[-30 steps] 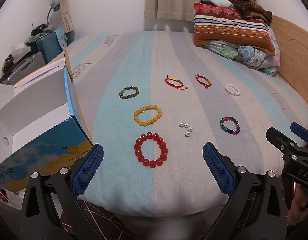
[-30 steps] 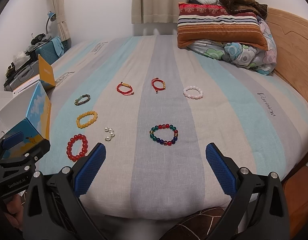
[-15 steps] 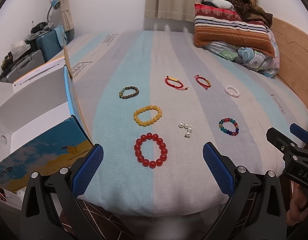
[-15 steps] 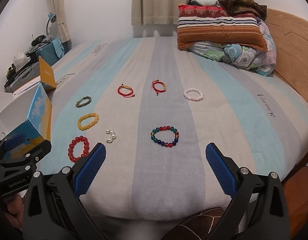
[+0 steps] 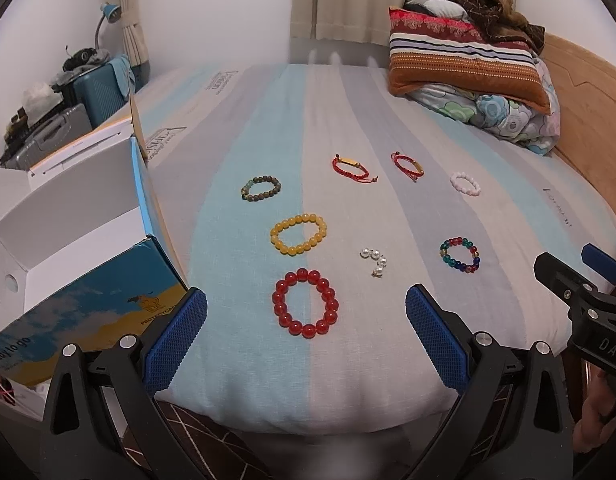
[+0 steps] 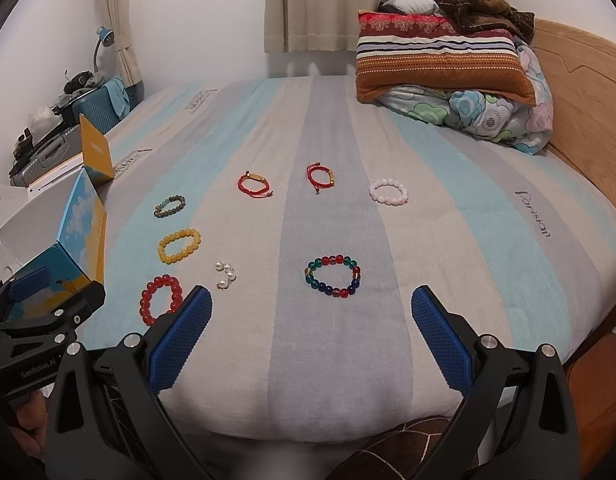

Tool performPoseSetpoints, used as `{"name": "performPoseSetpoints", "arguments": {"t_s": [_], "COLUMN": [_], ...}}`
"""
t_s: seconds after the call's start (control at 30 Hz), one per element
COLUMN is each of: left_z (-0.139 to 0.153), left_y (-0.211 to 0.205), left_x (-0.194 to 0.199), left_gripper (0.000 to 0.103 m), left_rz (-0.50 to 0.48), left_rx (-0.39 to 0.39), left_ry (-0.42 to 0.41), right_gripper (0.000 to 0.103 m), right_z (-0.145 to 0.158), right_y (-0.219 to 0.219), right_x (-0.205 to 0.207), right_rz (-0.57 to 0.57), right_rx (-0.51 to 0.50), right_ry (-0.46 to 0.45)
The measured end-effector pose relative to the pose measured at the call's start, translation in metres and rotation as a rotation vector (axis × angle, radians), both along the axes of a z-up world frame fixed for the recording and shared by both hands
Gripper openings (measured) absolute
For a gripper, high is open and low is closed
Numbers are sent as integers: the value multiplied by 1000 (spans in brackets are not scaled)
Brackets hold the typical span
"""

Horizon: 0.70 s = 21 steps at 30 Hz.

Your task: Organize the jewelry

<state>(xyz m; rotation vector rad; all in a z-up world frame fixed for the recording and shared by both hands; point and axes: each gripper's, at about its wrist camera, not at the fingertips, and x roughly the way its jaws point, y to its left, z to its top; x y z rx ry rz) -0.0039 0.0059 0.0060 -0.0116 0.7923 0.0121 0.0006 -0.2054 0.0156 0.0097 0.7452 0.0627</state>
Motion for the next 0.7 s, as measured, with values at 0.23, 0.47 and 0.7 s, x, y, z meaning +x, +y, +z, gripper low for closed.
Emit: {"name": "performPoseSetpoints", "arguments": {"t_s": [0.23, 0.47, 0.7], "left_z": [0, -5, -31], "left_y": [0, 2, 3], "left_x": [0, 3, 28], "left_gripper": [97, 97, 97], "left_rz": [-1, 1, -10], "left_rx": [0, 0, -6], "left_ry": [0, 6, 46], "right_gripper": [96, 96, 96], "right_z": [0, -1, -14], "right_y": [0, 0, -3], "right_x": [0, 1, 25], "right_rz": [0, 6, 26], "right_rx": [2, -2, -22], "right_ry": [1, 2, 29]}}
